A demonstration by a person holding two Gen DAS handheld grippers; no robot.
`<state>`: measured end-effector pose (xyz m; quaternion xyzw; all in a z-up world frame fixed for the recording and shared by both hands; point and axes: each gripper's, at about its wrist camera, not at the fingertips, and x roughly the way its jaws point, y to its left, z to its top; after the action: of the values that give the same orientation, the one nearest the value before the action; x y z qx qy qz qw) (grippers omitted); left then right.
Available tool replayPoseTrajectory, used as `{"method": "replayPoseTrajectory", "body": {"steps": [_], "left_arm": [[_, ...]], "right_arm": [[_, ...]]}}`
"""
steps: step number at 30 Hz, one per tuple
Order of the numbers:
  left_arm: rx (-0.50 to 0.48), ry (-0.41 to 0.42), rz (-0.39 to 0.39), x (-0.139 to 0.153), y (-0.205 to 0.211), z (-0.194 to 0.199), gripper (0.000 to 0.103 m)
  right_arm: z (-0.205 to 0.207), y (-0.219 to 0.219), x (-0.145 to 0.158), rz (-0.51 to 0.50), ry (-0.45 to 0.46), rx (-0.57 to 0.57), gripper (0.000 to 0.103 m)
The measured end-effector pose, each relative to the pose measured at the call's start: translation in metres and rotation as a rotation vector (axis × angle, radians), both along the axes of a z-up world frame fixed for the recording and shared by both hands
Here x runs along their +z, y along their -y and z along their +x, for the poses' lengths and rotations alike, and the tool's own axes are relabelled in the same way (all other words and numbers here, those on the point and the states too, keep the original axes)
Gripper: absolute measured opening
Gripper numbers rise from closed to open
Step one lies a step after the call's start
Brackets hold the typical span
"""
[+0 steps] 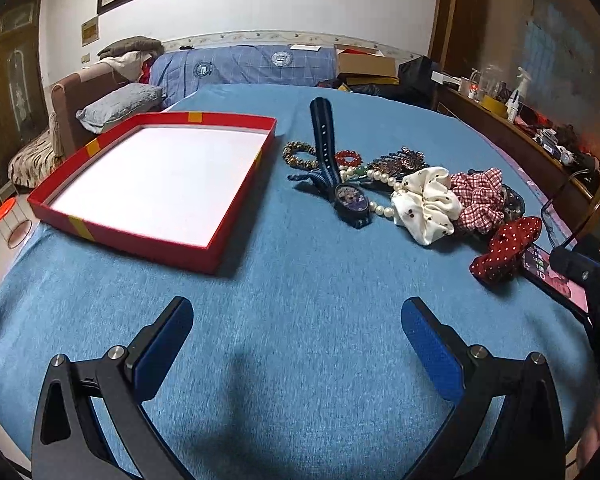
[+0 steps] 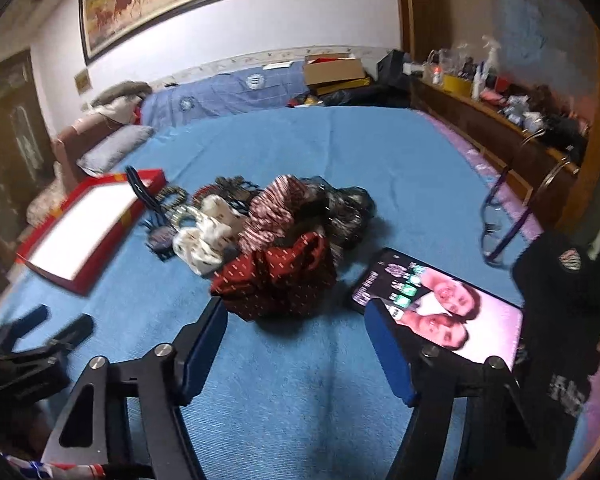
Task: Organize jewelry
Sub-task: 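Grasp the red polka-dot scrunchie with the right tool while the left tool grasps the cream cherry-print scrunchie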
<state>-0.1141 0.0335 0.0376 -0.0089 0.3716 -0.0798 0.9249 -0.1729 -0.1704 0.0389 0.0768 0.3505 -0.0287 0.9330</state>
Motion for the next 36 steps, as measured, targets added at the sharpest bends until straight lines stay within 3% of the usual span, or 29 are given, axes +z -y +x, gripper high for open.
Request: {"method": "replayPoseTrajectory", "body": {"steps": [2, 10, 17, 23, 24, 25, 26, 27, 34, 36], "left_arm": [[-0.010, 0.011, -0.001, 0.003, 0.002, 0.001, 0.103], [-0.039, 0.017, -0.003, 0.006, 0.008, 0.005, 0.103], [-0.015, 0.003, -0.016, 0.008, -0.004, 0.015, 0.103], [-0.061, -0.046, -0.039, 0.009, 0.000, 0.032, 0.103], [-0.070, -0.054, -0.037, 0.010, 0.002, 0.037, 0.103], [-0.078, -0.060, -0.035, 0.009, 0.004, 0.039, 0.103], [-0.086, -0.064, -0.035, 0.010, 0.005, 0.042, 0.103], [-0.092, -0.064, -0.036, 0.011, 0.007, 0.044, 0.103], [-0.153, -0.073, -0.061, 0.018, 0.020, 0.057, 0.102], [-0.169, -0.077, -0.077, 0.019, 0.026, 0.064, 0.090]], "right_arm": [[0.002, 0.004, 0.002, 0.036, 0.008, 0.013, 0.070], [0.017, 0.002, 0.006, 0.118, -0.004, 0.090, 0.070], [0.034, -0.006, 0.002, 0.113, -0.037, 0.090, 0.071], [0.060, -0.012, -0.015, 0.082, -0.104, 0.066, 0.070], [0.064, -0.013, -0.018, 0.067, -0.114, 0.060, 0.062], [0.068, -0.015, -0.021, 0.061, -0.124, 0.064, 0.044], [0.072, -0.016, -0.025, 0.060, -0.140, 0.071, 0.034], [0.075, -0.017, -0.029, 0.054, -0.158, 0.067, 0.018], [0.061, -0.004, -0.019, 0.121, -0.075, 0.069, 0.011], [0.053, -0.002, -0.008, 0.133, -0.014, 0.076, 0.011]]}}
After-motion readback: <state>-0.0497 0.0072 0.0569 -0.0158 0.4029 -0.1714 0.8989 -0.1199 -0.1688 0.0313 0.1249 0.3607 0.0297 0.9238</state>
